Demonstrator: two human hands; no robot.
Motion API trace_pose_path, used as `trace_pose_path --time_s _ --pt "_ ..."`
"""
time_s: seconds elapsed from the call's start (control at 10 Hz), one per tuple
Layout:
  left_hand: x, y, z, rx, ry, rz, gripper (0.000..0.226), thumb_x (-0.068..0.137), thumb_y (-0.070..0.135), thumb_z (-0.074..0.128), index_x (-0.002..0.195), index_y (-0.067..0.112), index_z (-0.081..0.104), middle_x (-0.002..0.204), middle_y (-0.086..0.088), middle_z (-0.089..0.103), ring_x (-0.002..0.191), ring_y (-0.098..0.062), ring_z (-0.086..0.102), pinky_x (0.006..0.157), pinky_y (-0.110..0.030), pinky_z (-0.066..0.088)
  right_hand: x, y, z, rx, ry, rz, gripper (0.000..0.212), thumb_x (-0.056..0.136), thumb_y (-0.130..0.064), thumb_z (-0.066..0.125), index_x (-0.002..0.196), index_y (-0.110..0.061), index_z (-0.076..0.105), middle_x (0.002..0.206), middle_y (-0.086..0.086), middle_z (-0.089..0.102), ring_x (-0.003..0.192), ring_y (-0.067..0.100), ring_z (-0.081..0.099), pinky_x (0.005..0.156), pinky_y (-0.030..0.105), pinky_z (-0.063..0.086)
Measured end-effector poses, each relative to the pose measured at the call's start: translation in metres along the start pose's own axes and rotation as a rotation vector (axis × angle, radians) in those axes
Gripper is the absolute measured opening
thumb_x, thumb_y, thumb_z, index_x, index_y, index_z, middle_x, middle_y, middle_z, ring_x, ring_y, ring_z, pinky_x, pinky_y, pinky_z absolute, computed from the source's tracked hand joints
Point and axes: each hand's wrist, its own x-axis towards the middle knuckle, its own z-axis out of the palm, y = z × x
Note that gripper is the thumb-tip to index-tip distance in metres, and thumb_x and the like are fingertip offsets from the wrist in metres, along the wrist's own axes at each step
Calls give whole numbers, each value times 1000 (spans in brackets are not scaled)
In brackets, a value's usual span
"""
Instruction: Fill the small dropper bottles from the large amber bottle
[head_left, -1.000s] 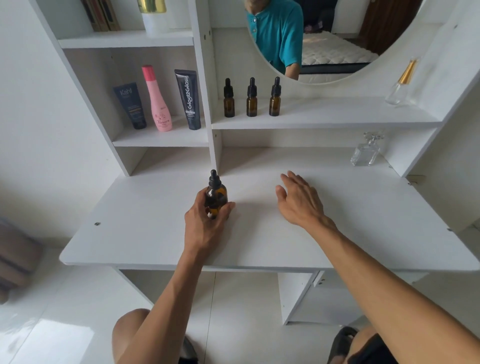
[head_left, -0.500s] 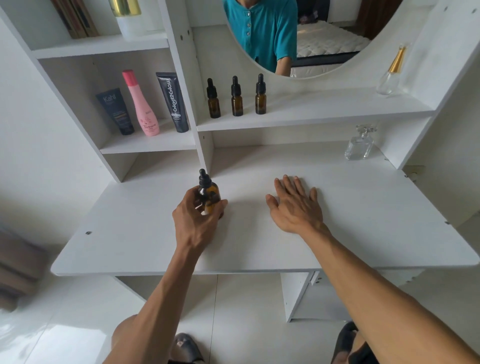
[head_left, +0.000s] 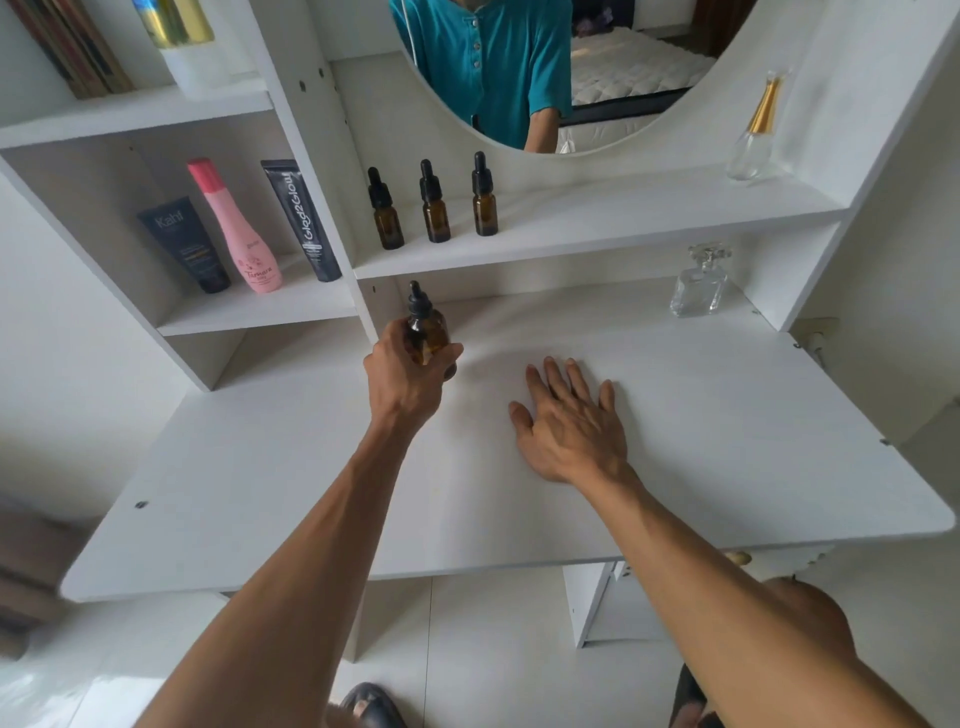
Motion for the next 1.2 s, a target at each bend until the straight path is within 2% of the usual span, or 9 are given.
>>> trace_pose_path --time_s 0.3,0.4,0.5,0.6,0.7,0.9,1.0,1.1,1.2 --pt "3 -5 6 18 -22 -36 45 80 32 83 114 10 63 93 -2 66 85 -23 59 69 -28 44 0 -1 0 11 -2 5 64 101 -54 19 158 -26 10 168 -4 2 156 21 -5 122 57 -1" --pt "0 -8 8 31 -25 -46 44 82 33 81 114 9 62 93 -3 63 86 -24 56 67 -27 41 0 -1 -1 14 -12 6 64 101 -54 18 159 -27 8 168 -5 1 155 20 -6 123 57 -1" --pt "-1 -9 10 31 -23 -55 45 83 33 81 115 9 62 96 -4 64 81 -18 54 58 -19 37 -1 -1 -2 12 -17 5 64 102 -55 18 159 -27 8 168 -5 -1 155 20 -7 123 57 -1" --pt "-2 -10 11 28 -24 -48 47 82 33 81 118 9 62 100 -5 67 81 -18 55 58 -15 37 -1 -1 -3 14 -23 6 64 102 -55 18 159 -27 8 168 -5 -1 155 20 -8 123 57 -2" --pt "-3 -8 11 26 -27 -50 48 83 31 81 121 8 62 102 -5 66 83 -19 55 65 -19 39 0 -1 -3 14 -31 1 64 102 -55 17 159 -27 7 168 -5 -2 155 20 -8 123 57 -3" --pt "-5 -6 9 14 -41 -54 51 84 31 81 125 7 60 105 -4 65 86 -19 56 64 -14 40 -1 -1 -4 11 -35 6 64 102 -55 17 159 -27 6 168 -5 -3 155 19 -9 123 56 -3" --pt "-8 -14 7 5 -74 -70 61 80 40 83 127 9 58 115 -4 68 99 -23 63 80 -25 45 -2 -1 -5 17 -48 8 64 102 -54 17 159 -28 6 168 -5 -3 155 19 -9 123 56 -4" --pt "-17 -26 3 30 -88 -84 72 80 39 83 139 12 50 133 -9 63 115 -28 60 92 -30 45 -2 -1 -5 17 -44 3 64 102 -54 17 159 -28 5 168 -5 -4 155 19 -10 122 56 -4" --pt "-34 -30 -3 72 -102 -87 75 86 34 79 146 11 41 143 -12 55 127 -30 54 99 -33 43 -1 -1 -5 25 -51 -2 64 102 -55 16 159 -28 3 168 -5 -6 155 19 -10 122 55 -5"
